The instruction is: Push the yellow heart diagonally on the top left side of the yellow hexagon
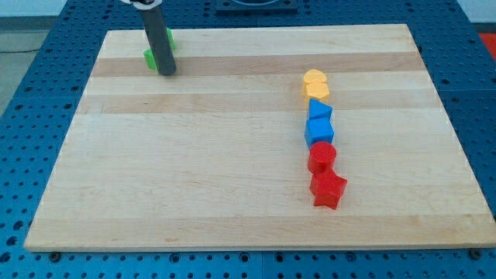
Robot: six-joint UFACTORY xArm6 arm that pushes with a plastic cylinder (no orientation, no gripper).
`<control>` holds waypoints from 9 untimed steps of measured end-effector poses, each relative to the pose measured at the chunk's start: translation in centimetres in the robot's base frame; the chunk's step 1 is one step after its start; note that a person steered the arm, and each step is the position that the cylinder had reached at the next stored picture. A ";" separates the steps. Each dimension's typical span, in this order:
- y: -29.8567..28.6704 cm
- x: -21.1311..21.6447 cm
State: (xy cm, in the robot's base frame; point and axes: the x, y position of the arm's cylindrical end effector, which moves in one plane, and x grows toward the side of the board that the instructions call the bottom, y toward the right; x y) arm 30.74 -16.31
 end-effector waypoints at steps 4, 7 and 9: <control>22.7 0.0; 25.7 5.0; 19.6 3.2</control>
State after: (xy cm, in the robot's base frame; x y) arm 33.94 3.29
